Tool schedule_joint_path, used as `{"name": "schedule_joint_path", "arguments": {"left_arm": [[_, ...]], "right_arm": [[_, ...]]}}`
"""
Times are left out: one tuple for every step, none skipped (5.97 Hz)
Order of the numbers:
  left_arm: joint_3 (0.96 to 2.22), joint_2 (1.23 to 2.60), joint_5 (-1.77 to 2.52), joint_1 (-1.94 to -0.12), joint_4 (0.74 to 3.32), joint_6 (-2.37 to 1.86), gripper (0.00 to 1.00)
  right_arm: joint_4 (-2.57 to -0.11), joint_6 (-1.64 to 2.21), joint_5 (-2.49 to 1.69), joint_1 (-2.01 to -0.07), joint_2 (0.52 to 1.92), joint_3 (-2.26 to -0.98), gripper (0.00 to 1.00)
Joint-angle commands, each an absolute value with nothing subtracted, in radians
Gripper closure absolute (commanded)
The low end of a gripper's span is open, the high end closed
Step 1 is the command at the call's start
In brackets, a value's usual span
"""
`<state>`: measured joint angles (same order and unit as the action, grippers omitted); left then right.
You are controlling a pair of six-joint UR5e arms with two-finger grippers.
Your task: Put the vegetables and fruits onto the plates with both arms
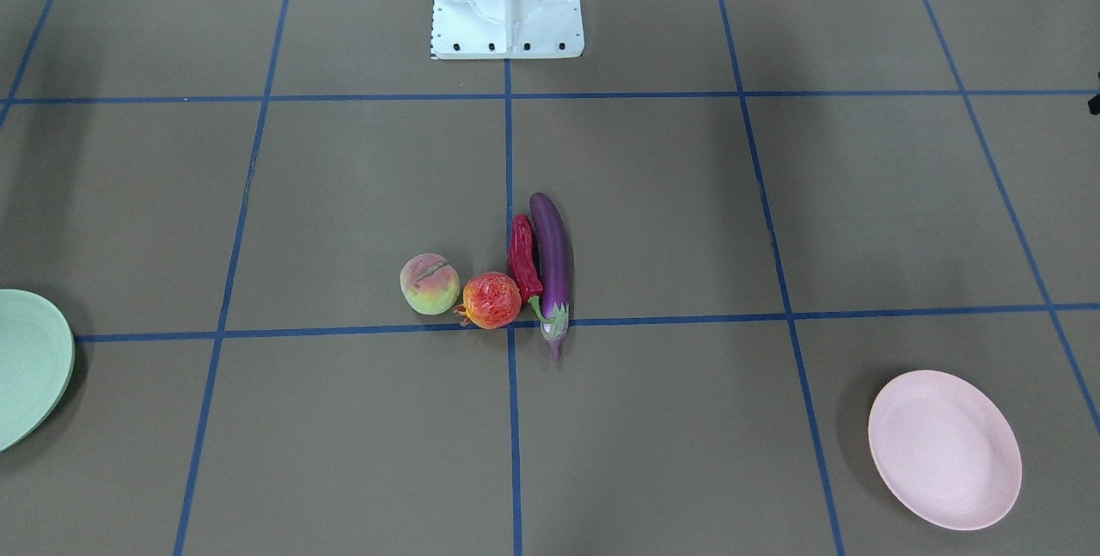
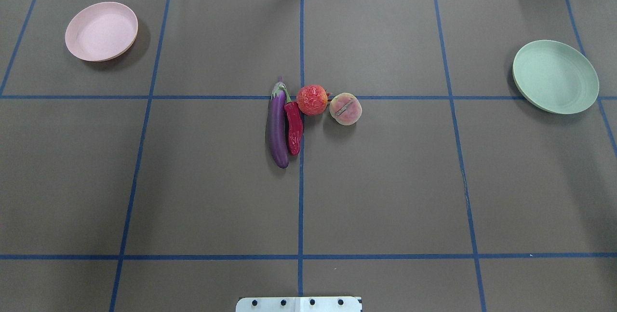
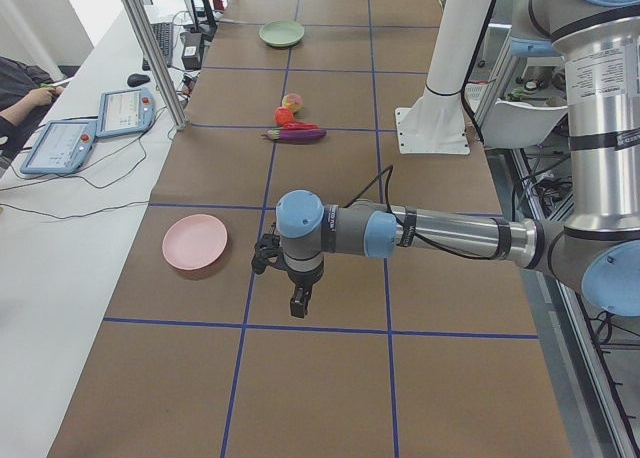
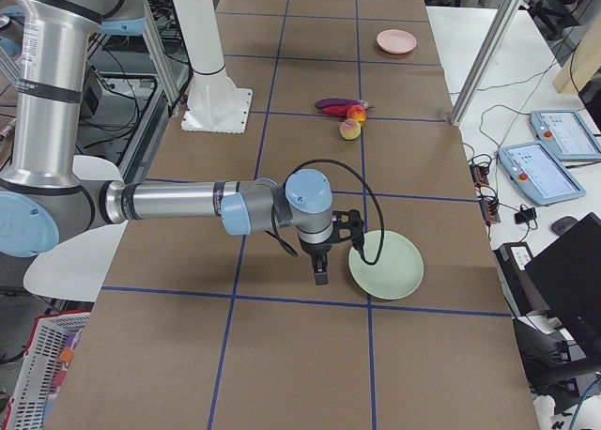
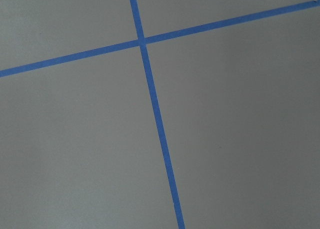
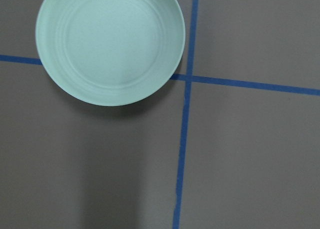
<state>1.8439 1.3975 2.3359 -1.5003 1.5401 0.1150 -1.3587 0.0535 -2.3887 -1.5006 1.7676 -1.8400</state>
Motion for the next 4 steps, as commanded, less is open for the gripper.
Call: {"name": "schedule_joint_path", "arguments": {"left_arm": [[1.838,1.397,2.335,-1.500,1.543,0.115,0.00],[1.835,1.397,2.336,-1.500,1.543,0.115,0.00],[1.835,1.397,2.336,-1.500,1.542,0.115,0.00],[1.835,1.397,2.338,-1.500,1.542,0.115,0.00]], "right_arm": [[-1.138,0.061,-2.433,-1.355,1.715,-1.827,0.00],[-1.134,0.118,-2.450,-1.307,1.594,-1.766,0.00],[-1.128,0.215,-2.435,-1.233,1.522,-1.763,0.00],[-1.126,0.242,-2.407,-1.182,1.440,-1.764,0.00]]}}
